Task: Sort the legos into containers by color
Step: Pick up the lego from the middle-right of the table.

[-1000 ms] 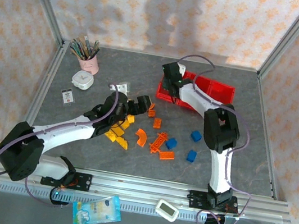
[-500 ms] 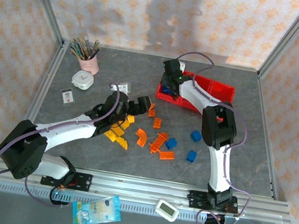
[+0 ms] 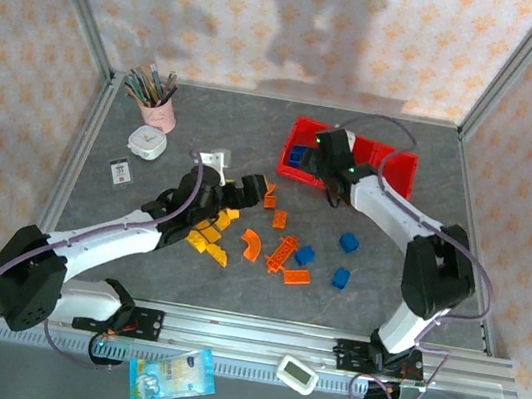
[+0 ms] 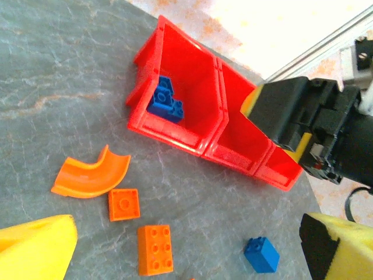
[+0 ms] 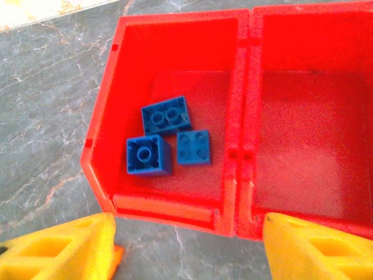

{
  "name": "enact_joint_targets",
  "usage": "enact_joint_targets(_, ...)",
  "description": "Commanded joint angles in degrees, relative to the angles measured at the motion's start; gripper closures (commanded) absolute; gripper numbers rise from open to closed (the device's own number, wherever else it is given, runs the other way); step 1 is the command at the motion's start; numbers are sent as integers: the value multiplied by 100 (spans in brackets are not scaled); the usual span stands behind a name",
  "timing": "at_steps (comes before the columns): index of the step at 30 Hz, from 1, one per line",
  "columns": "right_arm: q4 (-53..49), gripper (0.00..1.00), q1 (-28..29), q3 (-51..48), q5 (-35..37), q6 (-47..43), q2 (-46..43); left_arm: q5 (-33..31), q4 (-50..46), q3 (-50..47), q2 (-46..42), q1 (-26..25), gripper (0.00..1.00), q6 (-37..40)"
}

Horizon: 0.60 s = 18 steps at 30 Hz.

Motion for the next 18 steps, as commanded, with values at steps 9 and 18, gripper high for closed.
enact_joint_targets(9,-213,21,-102,-1812,656,831,-1572,-170,6,-324,-102,-844,1,-255)
enact_joint_targets(18,-580,14,-111,-2822,813,1297,-2192,-426,172,-315,94,-1345,1,-466)
